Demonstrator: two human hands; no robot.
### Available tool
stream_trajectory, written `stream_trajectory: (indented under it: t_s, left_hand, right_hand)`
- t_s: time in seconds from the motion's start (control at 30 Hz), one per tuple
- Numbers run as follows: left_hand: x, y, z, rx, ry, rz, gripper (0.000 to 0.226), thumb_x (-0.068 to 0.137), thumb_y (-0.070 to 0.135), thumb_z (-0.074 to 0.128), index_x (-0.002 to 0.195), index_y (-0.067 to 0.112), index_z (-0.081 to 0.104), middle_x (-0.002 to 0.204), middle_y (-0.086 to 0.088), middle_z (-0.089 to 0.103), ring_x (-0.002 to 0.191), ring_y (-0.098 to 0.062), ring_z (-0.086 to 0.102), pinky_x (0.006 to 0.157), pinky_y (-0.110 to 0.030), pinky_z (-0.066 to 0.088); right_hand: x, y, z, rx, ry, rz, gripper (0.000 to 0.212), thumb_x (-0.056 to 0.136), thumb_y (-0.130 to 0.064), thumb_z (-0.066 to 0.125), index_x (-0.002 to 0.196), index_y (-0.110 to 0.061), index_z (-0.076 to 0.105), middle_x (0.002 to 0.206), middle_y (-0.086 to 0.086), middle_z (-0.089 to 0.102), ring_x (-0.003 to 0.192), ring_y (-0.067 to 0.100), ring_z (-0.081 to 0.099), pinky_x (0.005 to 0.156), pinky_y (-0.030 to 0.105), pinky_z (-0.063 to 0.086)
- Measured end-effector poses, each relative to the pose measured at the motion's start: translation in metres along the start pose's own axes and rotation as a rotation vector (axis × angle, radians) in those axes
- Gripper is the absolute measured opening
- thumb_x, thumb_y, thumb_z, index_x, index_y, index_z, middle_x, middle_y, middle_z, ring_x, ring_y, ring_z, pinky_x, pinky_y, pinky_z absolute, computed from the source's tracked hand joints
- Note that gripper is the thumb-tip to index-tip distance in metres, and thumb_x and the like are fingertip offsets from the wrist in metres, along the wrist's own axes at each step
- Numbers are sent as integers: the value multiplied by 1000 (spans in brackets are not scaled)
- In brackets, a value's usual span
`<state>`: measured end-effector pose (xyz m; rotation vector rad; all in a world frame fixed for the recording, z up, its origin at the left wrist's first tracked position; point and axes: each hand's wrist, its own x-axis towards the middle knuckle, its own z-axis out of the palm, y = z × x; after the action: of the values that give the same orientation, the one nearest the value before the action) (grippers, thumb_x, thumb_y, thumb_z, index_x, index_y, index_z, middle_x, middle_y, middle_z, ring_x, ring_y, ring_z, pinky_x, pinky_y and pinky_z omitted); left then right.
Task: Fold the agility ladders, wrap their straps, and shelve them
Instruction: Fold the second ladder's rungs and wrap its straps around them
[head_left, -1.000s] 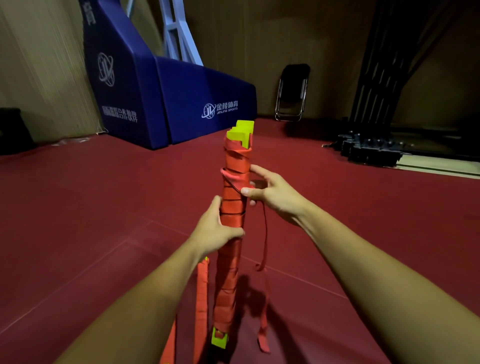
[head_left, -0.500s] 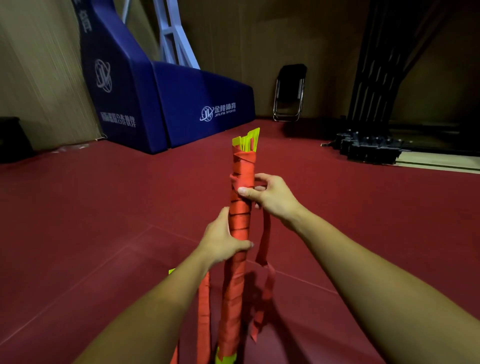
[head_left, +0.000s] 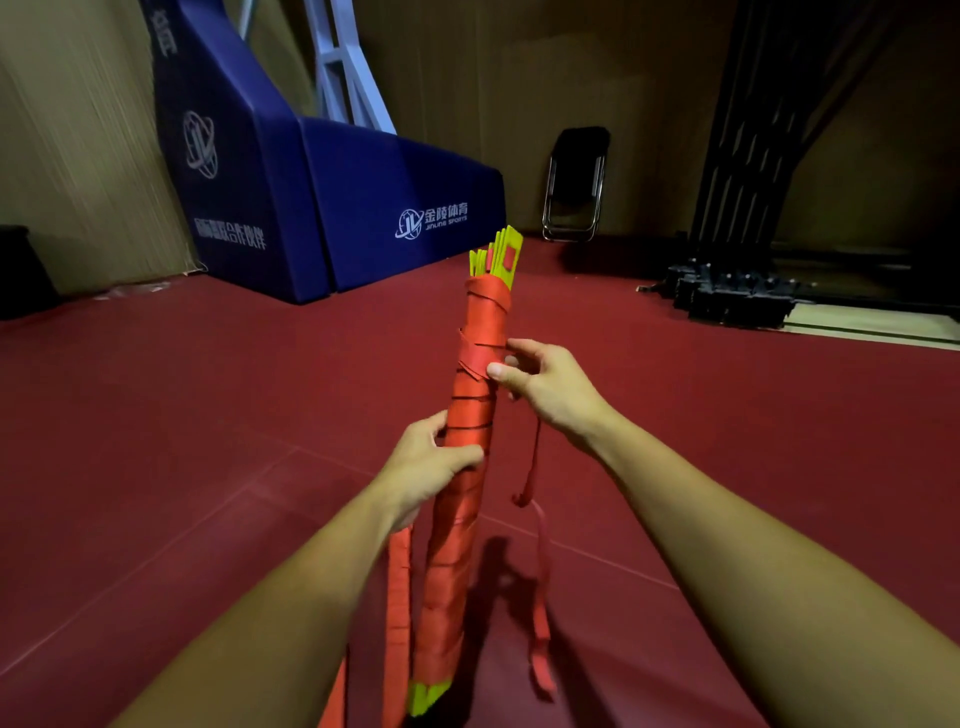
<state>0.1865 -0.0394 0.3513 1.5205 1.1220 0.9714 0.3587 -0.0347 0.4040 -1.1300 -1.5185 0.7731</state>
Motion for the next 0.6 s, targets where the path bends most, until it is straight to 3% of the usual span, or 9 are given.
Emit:
stream_trajectory:
  t_s: [0.07, 0.2, 0.27, 0.37, 0.47, 0.53, 0.6]
  left_hand:
    - [0, 2, -2, -22, -39, -16, 24, 69, 1, 66, 89, 15, 68, 72, 2, 62, 66, -11, 54, 60, -21, 45]
    - [0, 4, -12, -24, -85, -29, 40, 57, 9, 62, 96, 6, 68, 75, -2, 60, 71, -14, 52, 67, -28, 42]
    - [-1, 6, -14, -29, -69, -24, 45, 55, 7, 61, 100, 7, 67, 74, -1, 61, 71, -15, 52, 64, -27, 41]
    - [-1, 10, -13, -86, -56, -49, 66, 58, 11, 70, 121, 5, 55, 85, -1, 68, 70, -10, 60, 62, -23, 47]
    - [-2, 7, -11, 302, -71, 24, 83, 58, 31, 94, 125, 18, 47, 100, 5, 64, 85, -9, 62, 70, -23, 48]
    - [-3, 1, -9, 564, 5, 48, 91, 55, 43, 95, 125, 21, 42, 104, 5, 63, 94, -16, 62, 74, -28, 45]
    - [-2, -4, -5, 597, 107, 20, 97, 53, 45, 95, 127, 17, 39, 106, -2, 65, 99, -22, 62, 76, -28, 43]
  right_hand:
    - [-2, 4, -3, -93, -44, -29, 23, 96, -20, 63, 107, 0, 68, 79, 4, 58, 59, 6, 47, 60, 21, 41]
    - [-4, 5, 3, 7, -106, 0, 24, 97, -22, 61, 110, -3, 67, 75, 3, 53, 57, 3, 44, 56, 17, 39]
    - [-3, 6, 8, 5, -67, -14, 21, 97, -20, 62, 105, -1, 67, 68, -2, 53, 54, 2, 44, 55, 16, 39]
    - [3, 9, 15, 13, 79, 20, 28, 95, -22, 65, 96, 6, 66, 62, -3, 55, 48, 1, 45, 52, 19, 37]
    - [8, 13, 20, -45, 192, 60, 36, 90, -33, 70, 73, -3, 59, 53, -2, 50, 47, 10, 40, 52, 30, 33]
    - [10, 17, 23, -66, 236, 96, 41, 86, -38, 74, 63, -15, 49, 51, -3, 47, 50, 13, 36, 53, 32, 30]
    - [10, 16, 26, -111, 259, 121, 45, 82, -42, 77, 62, -18, 44, 49, -4, 47, 50, 14, 36, 53, 32, 30]
